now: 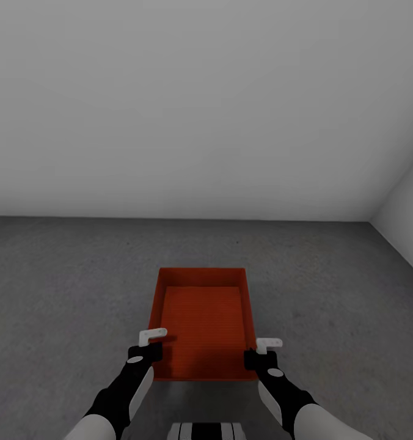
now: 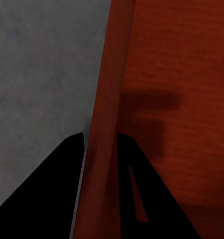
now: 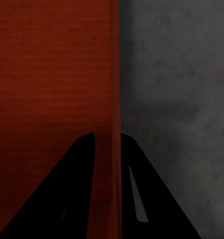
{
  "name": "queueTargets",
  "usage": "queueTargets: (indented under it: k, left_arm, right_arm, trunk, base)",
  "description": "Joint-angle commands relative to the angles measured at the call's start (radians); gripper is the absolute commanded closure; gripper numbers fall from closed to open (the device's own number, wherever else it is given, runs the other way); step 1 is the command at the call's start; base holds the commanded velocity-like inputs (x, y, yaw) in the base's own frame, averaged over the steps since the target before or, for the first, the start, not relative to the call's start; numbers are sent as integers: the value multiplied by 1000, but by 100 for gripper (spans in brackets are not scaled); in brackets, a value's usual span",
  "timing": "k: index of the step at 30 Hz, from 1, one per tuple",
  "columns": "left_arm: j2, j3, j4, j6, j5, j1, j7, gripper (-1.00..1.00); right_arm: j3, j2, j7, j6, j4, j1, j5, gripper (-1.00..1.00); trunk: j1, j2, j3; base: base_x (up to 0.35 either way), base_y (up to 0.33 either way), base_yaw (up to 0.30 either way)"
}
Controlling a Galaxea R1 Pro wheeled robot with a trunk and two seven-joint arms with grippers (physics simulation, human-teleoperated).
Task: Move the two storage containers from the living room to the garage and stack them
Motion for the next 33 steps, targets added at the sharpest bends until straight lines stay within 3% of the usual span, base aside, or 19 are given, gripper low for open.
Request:
queueTargets:
  k: [1,9,26,33]
  left_arm:
    - [2,2,-3,8,-11,0,14,100]
    - [2,2,-3,8,-11,0,14,100]
    - [2,2,-3,8,-11,0,14,100]
    - [2,2,-4,8,-11,0,14,100]
  right_arm:
    - [-5,-8,-45,-6,0,-1,-7,100]
    - [-5,-7,-47,-7,0,-1,-7,100]
    - [-5,-8,-48,-6,0,-1,-7,100]
    - [-5,-7,-49,-8,0,-1,-8,100]
  trunk:
    - [0,-1,-5]
    - [0,-1,-5]
    - [8,-5,-70]
    - [8,-5,-70]
  base:
    - [0,0,0]
    - [0,0,0]
    - [0,0,0]
    - [0,0,0]
